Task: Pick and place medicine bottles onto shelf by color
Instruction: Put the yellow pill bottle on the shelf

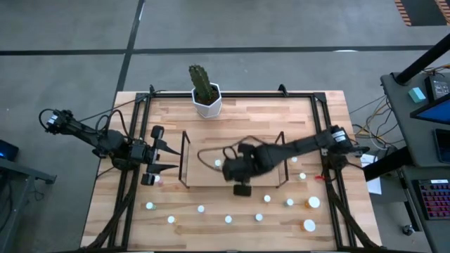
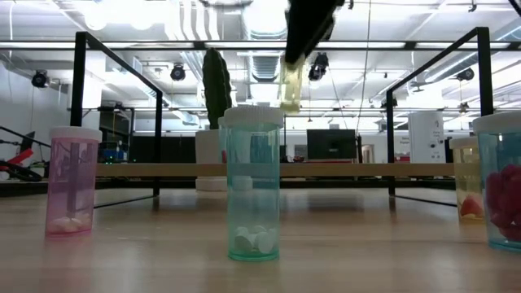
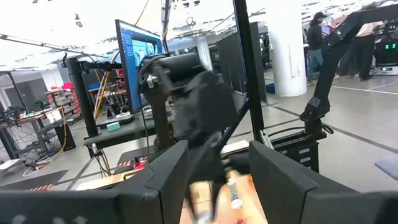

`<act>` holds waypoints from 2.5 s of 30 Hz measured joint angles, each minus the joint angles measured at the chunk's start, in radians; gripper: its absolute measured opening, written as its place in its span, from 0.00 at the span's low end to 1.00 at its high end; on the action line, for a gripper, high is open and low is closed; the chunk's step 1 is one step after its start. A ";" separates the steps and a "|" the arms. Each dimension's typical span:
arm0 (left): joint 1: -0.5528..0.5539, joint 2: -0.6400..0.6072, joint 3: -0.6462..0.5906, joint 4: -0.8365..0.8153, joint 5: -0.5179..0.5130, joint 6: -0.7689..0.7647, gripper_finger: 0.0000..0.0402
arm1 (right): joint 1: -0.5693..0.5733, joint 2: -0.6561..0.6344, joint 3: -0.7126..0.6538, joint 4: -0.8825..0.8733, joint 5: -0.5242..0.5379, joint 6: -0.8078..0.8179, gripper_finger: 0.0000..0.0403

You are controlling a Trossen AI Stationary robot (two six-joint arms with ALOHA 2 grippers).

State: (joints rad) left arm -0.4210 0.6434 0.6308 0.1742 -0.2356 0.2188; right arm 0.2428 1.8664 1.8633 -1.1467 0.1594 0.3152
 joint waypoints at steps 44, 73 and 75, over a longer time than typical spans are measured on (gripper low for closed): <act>0.000 -0.002 -0.001 -0.009 0.000 -0.029 0.38 | -0.209 -0.235 -0.431 0.287 0.016 -0.071 0.27; 0.000 -0.003 -0.002 0.001 0.000 -0.028 0.38 | -0.210 -0.161 -0.410 0.244 -0.002 -0.039 0.27; 0.000 -0.003 -0.002 0.001 0.000 -0.028 0.38 | -0.211 -0.161 -0.410 0.242 -0.001 -0.043 0.27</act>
State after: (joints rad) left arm -0.4210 0.6403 0.6285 0.1749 -0.2356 0.1905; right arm 0.0314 1.7050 1.4536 -0.9048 0.1586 0.2725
